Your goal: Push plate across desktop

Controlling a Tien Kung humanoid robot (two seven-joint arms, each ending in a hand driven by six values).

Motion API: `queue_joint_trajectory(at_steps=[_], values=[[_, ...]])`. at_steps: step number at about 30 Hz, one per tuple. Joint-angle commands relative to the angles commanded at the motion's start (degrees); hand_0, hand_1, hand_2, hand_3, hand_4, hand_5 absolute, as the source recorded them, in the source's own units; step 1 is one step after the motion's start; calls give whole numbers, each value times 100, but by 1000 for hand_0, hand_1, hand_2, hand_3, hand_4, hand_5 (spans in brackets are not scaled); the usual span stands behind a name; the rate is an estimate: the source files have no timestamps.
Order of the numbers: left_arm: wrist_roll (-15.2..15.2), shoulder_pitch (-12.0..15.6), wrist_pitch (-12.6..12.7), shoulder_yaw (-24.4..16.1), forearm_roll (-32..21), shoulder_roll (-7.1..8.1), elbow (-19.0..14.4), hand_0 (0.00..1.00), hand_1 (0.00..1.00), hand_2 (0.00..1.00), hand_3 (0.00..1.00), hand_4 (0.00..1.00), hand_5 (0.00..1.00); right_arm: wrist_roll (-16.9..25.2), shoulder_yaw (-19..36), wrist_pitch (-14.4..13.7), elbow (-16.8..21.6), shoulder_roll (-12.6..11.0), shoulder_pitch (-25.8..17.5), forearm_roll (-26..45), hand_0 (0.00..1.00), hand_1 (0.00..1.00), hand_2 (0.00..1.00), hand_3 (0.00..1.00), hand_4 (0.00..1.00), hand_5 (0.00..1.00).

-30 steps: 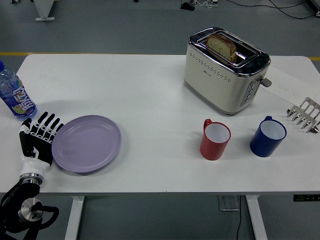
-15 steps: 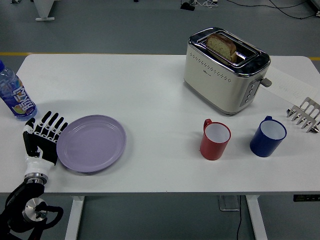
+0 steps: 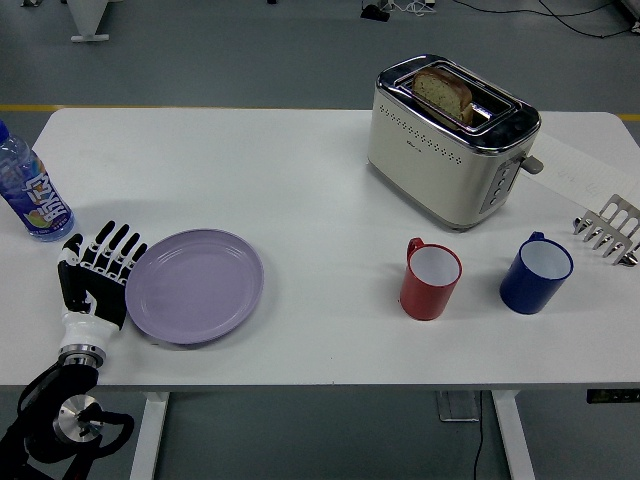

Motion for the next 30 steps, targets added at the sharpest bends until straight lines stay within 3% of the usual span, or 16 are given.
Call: queue_joint_trajectory(at_steps=[30], values=[[-3,-18,-36,647,-221,0,-12,737,736,693,648,505,998,-28,6,-6,15,-7,-27,-58,551,461,578,579,308,445]])
